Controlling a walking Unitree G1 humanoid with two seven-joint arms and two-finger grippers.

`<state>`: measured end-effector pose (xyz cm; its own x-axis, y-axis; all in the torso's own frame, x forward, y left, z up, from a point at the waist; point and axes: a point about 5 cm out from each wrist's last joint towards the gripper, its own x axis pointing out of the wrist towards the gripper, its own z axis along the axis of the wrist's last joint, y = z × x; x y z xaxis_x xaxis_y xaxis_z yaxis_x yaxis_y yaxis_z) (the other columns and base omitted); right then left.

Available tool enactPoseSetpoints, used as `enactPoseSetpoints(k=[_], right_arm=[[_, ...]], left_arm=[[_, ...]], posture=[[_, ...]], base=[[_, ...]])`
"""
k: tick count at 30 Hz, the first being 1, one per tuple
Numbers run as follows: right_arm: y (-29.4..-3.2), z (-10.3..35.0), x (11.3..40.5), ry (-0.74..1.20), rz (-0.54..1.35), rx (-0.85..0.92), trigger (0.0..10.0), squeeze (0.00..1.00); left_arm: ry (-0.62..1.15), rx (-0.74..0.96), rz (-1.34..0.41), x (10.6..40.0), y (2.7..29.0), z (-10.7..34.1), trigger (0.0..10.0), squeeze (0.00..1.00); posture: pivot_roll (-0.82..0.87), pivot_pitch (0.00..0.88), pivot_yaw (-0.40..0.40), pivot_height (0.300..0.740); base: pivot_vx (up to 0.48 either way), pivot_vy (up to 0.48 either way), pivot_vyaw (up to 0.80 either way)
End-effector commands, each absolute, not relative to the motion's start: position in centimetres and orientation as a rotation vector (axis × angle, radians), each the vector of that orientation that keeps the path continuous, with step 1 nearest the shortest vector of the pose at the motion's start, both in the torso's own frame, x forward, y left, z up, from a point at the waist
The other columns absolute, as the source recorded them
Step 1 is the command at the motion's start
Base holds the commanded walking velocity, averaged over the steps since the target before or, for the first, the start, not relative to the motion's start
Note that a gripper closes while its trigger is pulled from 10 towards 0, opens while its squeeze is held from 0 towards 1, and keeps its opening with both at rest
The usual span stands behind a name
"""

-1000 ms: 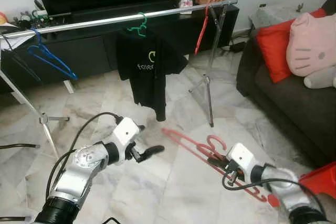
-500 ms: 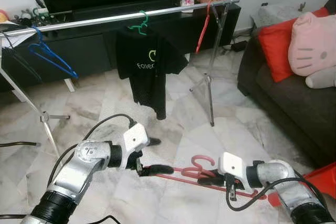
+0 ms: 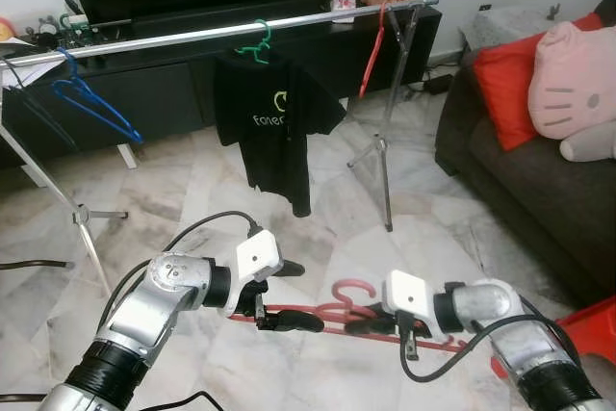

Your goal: Hang hanger

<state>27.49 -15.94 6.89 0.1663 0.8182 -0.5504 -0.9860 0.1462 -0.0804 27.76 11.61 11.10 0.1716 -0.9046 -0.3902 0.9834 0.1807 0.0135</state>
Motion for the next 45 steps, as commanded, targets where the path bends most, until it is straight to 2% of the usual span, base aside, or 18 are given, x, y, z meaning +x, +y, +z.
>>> enactPoseSetpoints(k=[1,9,10,11,12,13,45], right_arm=[[-15.0,8.1,28.0,0.372,1.385,-0.477,10.0,0.0],[-14.3,8.9,28.1,0.342,1.41,-0.473,10.0,0.0],[-14.3,9.0,28.1,0.342,1.41,-0.47,10.0,0.0],[-14.3,9.0,28.1,0.342,1.41,-0.47,10.0,0.0],[-14.3,9.1,28.1,0.342,1.41,-0.47,10.0,0.0],[-14.3,9.1,28.1,0.341,1.409,-0.471,10.0,0.0],[-13.6,9.8,28.5,0.299,1.385,-0.446,10.0,0.0]], left_arm=[[0.33,0.292,-1.359,28.0,11.7,11.3,10.0,0.0],[0.346,0.29,-1.338,28.3,12.0,11.0,10.0,0.0],[0.347,0.29,-1.337,28.3,12.0,11.0,9.6,0.0],[0.347,0.29,-1.337,28.3,12.0,11.0,9.6,0.0],[0.348,0.289,-1.33,28.4,12.1,11.0,2.0,0.0],[0.348,0.29,-1.328,28.4,12.1,11.0,0.0,0.0],[0.377,0.321,-1.319,28.6,12.6,10.5,0.0,0.0]], posture=[[-0.09,0.045,-0.01,0.74],[-0.09,0.04,-0.01,0.74],[-0.09,0.039,-0.009,0.74],[-0.09,0.039,-0.009,0.74],[-0.09,0.04,-0.01,0.74],[-0.09,0.04,-0.01,0.74],[-0.09,0.048,-0.007,0.74]], base=[[0.0,0.0,0.0],[0.0,0.0,0.0],[0.0,0.0,0.0],[0.0,0.0,0.0],[0.0,0.0,0.0],[0.0,0.0,0.0],[0.0,0.0,0.0]])
